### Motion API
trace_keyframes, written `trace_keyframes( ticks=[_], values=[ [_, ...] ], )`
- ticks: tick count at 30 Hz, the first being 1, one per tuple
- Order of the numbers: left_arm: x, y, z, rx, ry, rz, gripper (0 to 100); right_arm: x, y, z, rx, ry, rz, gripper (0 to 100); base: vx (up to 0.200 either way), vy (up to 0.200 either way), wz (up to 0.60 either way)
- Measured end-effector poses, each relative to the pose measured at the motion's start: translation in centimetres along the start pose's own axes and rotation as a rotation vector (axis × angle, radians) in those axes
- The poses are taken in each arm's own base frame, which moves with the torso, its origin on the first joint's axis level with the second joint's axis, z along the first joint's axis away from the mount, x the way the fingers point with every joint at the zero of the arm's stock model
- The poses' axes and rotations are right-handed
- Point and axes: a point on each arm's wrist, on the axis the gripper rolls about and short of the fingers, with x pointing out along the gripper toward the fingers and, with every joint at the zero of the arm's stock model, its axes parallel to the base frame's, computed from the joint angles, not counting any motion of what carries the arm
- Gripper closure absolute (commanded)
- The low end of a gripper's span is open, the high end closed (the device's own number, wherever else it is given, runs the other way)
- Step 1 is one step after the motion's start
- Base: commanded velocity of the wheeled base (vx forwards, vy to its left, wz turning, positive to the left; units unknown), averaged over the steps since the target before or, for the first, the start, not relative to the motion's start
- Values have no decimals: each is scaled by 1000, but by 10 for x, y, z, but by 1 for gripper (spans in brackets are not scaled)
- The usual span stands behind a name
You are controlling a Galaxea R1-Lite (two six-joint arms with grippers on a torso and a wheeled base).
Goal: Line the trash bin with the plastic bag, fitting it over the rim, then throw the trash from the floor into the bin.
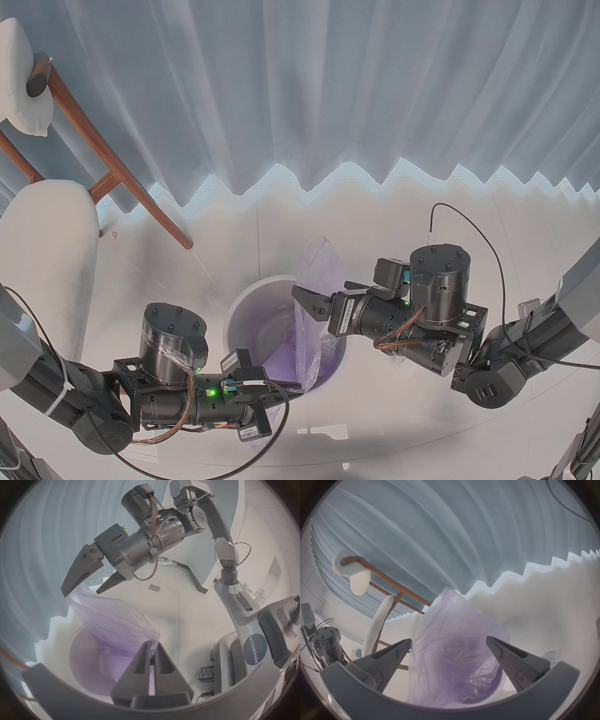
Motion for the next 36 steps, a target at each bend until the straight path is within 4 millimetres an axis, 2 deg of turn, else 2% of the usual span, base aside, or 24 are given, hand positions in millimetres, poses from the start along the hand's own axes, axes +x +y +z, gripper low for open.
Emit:
trace_keyframes(
  ticks=[5,22,33,34,36],
  values=[
    [-1,1,0,-1,1,5,100,1,-2,2,0,1,-26,0,0,0,0],
    [-1,4,3,3,-11,19,100,-11,-41,2,-14,23,-142,0,0,0,0],
    [-3,7,11,11,-35,45,100,-7,-49,-2,-14,52,-179,0,0,0,0],
    [-3,6,11,11,-34,43,100,-5,-49,-2,-13,50,-179,100,0,0,0],
    [-4,4,10,9,-30,39,100,-1,-50,-4,-10,50,-180,100,0,0,0]
  ],
)
